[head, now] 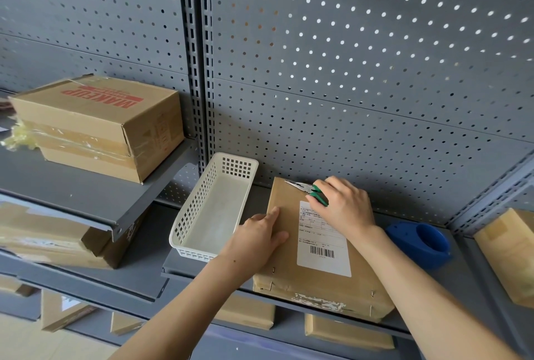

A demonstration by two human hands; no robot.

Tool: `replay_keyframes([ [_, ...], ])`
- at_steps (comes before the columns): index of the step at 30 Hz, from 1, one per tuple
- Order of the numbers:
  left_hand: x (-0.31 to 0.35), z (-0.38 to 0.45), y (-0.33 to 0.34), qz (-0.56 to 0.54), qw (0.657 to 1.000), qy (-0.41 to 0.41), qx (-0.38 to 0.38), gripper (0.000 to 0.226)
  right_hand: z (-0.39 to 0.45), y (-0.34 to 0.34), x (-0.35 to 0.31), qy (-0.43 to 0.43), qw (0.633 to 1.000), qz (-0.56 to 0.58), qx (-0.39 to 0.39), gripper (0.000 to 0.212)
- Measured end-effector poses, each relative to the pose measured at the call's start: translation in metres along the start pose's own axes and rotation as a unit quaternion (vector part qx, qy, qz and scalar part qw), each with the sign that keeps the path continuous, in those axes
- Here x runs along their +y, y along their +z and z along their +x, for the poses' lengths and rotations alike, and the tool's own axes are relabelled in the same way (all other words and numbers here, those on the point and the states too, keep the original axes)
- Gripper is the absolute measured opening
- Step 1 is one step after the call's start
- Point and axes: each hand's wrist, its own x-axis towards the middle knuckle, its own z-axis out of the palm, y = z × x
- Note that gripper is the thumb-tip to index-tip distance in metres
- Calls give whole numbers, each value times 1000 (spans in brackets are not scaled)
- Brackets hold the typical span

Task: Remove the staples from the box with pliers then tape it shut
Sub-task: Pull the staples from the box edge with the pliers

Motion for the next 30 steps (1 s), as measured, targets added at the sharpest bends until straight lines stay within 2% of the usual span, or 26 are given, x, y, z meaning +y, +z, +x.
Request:
replay_keyframes([
  [15,1,-1,1,-7,1000,-3,-3,66,-4,-2,-1,3,999,26,47,29],
  [25,0,-1,1,2,1000,-6,-6,66,-4,1,3,4,996,59,64,39],
  [30,0,-2,1,3,1000,-7,-6,66,-6,2,0,26,990,102,96,31],
])
